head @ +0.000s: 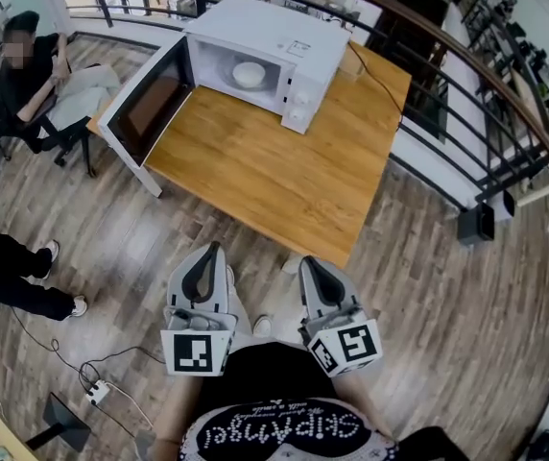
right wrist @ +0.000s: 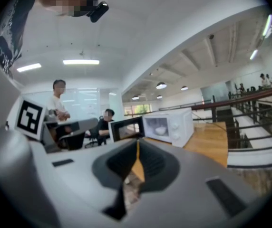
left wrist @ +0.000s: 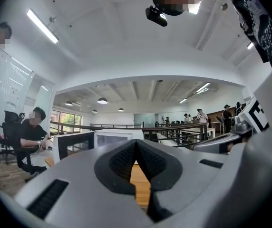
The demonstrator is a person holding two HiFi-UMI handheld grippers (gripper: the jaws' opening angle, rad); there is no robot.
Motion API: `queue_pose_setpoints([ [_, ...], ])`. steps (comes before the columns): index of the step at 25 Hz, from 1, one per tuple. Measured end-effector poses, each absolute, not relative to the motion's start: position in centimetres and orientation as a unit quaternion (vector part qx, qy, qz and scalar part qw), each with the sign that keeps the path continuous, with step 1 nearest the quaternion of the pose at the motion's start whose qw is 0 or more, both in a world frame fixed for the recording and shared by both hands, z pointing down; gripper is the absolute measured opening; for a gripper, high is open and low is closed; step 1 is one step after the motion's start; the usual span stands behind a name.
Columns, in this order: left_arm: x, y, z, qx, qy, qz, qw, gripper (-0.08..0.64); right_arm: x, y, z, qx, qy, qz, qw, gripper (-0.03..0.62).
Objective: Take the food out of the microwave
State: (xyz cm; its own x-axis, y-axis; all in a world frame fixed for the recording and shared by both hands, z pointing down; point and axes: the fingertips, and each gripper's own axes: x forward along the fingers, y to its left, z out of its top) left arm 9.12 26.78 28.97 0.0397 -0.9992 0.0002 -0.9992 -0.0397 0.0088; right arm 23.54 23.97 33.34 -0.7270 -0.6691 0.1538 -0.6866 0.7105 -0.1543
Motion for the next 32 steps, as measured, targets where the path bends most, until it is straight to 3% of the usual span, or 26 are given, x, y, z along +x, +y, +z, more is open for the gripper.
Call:
queue_pose_setpoints([
  [22, -5.2, 14.2, 28.5, 0.758, -0.651, 0.016, 0.016, 0.031, 8.1, 12.1, 32.7, 0.383, -0.916, 0.106, 0.062, 0.035],
  [32, -6.8, 12.3, 30.6, 0.762, -0.646, 0.033, 0.040, 0.031, 6.9, 9.9, 34.1, 0.391, -0.910, 0.117, 0.077, 0.035],
])
